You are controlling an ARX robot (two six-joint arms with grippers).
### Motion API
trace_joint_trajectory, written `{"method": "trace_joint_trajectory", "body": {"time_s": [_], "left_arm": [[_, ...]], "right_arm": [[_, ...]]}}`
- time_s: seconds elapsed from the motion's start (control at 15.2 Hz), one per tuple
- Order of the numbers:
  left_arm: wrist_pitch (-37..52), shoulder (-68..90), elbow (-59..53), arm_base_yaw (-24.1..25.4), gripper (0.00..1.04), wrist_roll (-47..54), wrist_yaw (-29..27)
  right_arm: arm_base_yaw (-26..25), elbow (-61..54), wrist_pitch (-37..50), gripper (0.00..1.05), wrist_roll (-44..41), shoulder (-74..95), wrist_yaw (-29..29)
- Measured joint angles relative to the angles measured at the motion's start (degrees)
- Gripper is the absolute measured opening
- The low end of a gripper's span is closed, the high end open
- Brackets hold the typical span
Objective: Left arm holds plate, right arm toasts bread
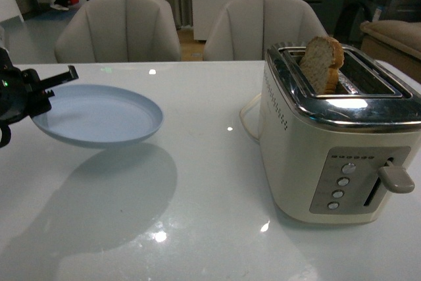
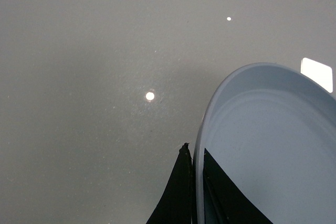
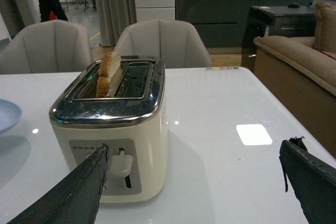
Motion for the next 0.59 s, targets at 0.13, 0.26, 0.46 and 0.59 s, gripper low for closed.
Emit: {"method": "trace_joint_trajectory", "body": {"time_s": [0.13,0.26,0.46,0.59], "left_arm": [[-0.28,4.48,0.00,1.73,0.03,-0.02,-2.60],[-0.20,5.22,0.00,2.64,0.03,-0.20,-3.50],[-0.42,5.77,0.00,3.67,0.03,-0.15,-5.57],[-1.53,6.80,0.24,4.02,0.03,-0.28,-6.86]], "right_arm": [[0.00,0.00,0.00,0.98,0.00,0.00,0.00],[0.00,0.00,0.00,0.98,0.00,0.00,0.00],[0.00,0.00,0.00,0.98,0.00,0.00,0.00],[0.00,0.00,0.00,0.98,0.00,0.00,0.00]]}}
